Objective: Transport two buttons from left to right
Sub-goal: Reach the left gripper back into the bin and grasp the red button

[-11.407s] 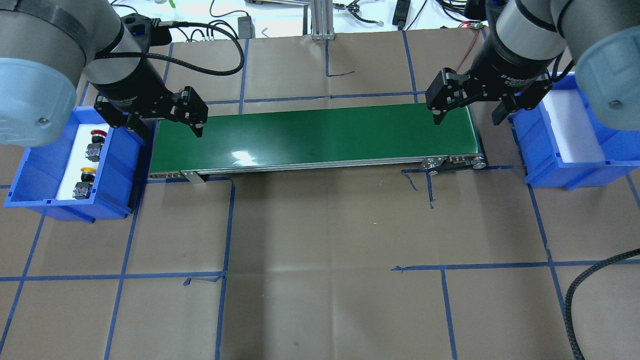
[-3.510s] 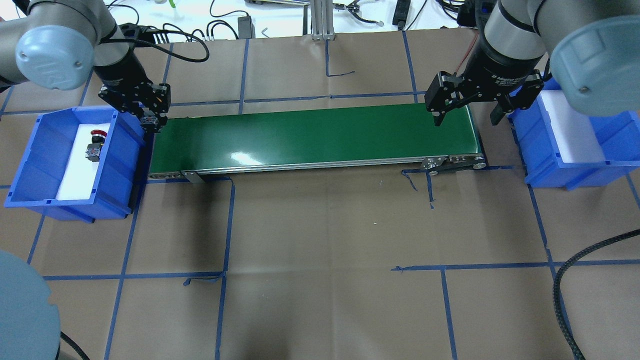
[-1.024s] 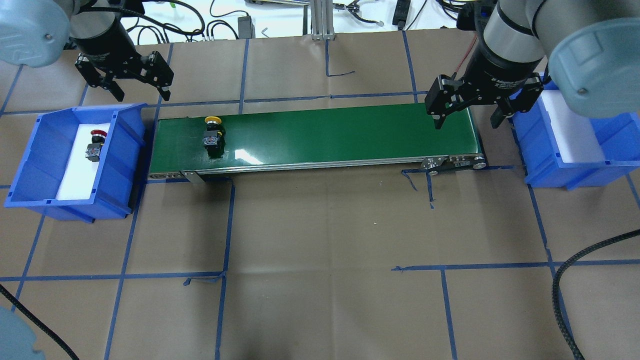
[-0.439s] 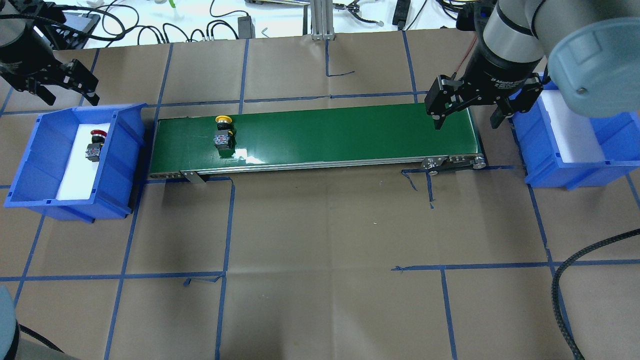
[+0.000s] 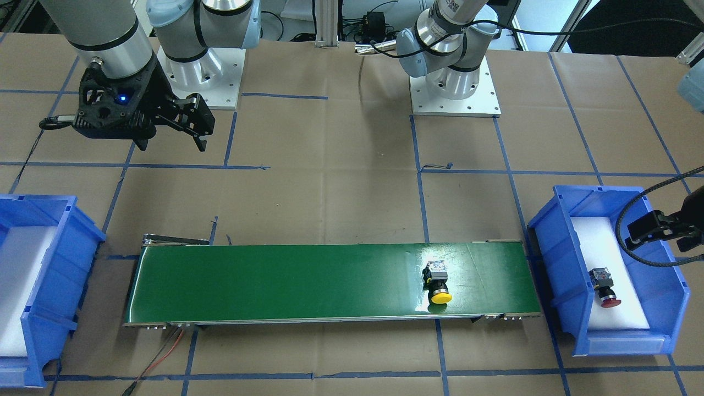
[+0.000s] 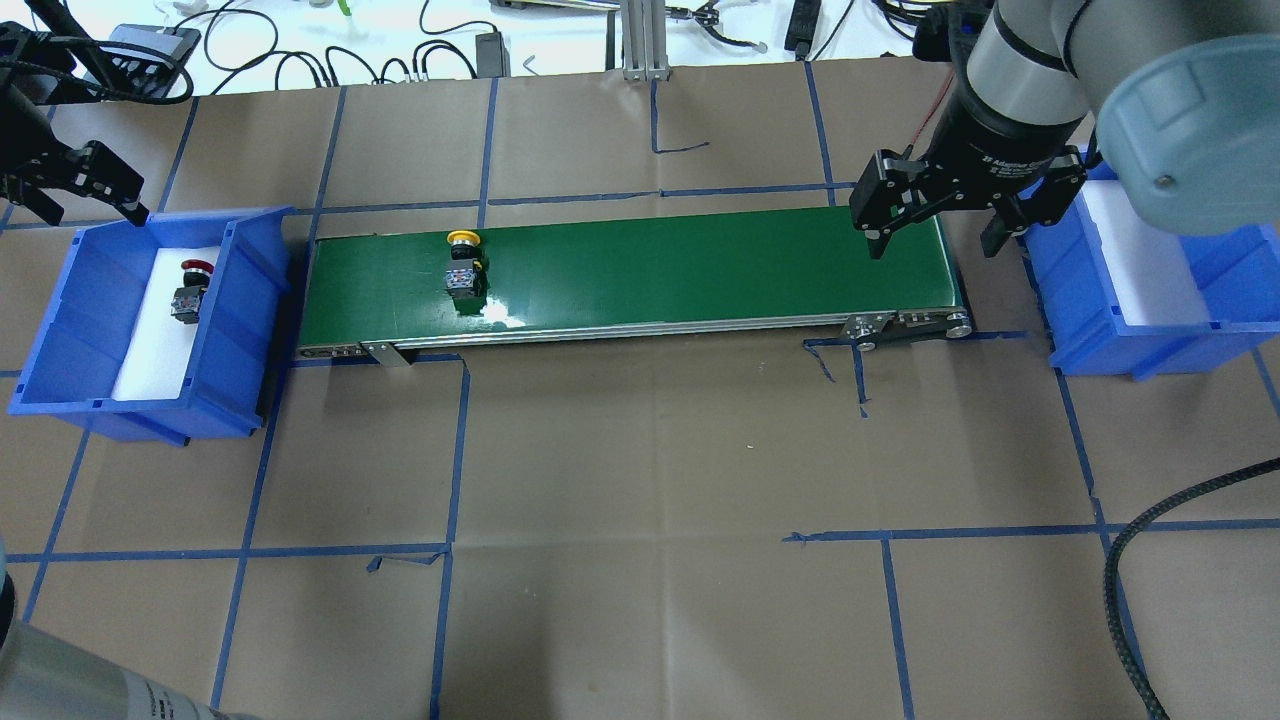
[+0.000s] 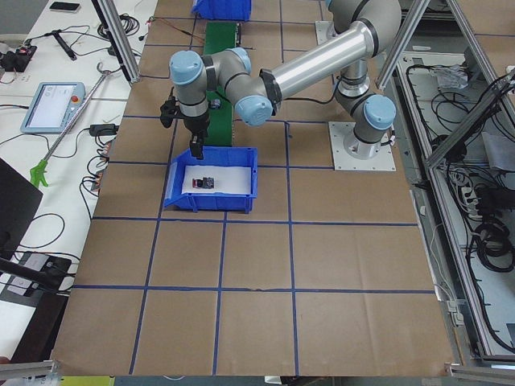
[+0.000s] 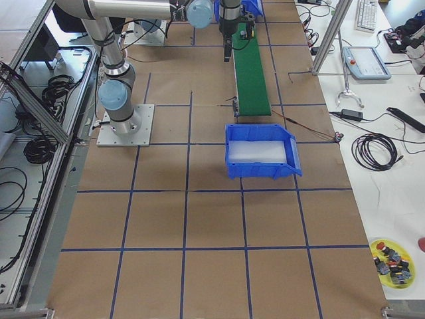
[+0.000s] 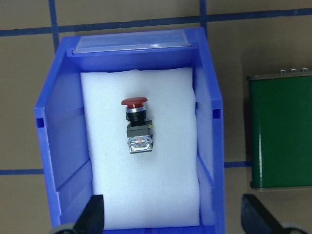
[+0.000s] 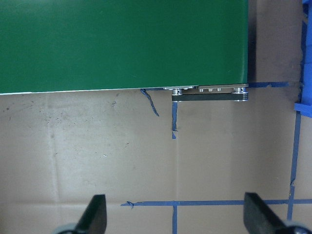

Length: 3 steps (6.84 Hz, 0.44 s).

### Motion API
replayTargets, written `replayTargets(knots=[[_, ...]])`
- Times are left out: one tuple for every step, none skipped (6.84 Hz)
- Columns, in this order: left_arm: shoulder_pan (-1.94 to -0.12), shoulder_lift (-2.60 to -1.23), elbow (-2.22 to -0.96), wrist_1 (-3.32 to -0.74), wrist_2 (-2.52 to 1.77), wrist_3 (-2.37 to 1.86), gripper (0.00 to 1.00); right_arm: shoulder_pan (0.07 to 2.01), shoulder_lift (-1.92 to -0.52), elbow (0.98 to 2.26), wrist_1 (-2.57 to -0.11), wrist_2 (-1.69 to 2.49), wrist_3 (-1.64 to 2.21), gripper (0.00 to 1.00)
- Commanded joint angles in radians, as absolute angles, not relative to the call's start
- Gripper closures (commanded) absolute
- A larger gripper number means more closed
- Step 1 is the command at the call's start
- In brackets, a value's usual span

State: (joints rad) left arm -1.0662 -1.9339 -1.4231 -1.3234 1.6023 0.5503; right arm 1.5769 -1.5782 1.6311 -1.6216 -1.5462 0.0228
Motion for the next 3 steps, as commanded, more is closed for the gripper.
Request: replayTargets(knots=[[-1.058, -1.994, -1.463, -1.203, 1.592, 0.552, 0.01, 1.577, -1.580, 1.631, -1.621, -1.546, 0.023, 0.00], [-1.058, -2.034, -1.466, -1.153, 1.568, 0.554, 0.01, 1.577, -1.577, 1.631, -1.621, -1.546, 0.023, 0.00], [-1.063, -2.066, -1.473, -1.125, 1.568, 0.552, 0.01, 1.577, -1.577, 1.629, -1.623, -1.545, 0.023, 0.00]])
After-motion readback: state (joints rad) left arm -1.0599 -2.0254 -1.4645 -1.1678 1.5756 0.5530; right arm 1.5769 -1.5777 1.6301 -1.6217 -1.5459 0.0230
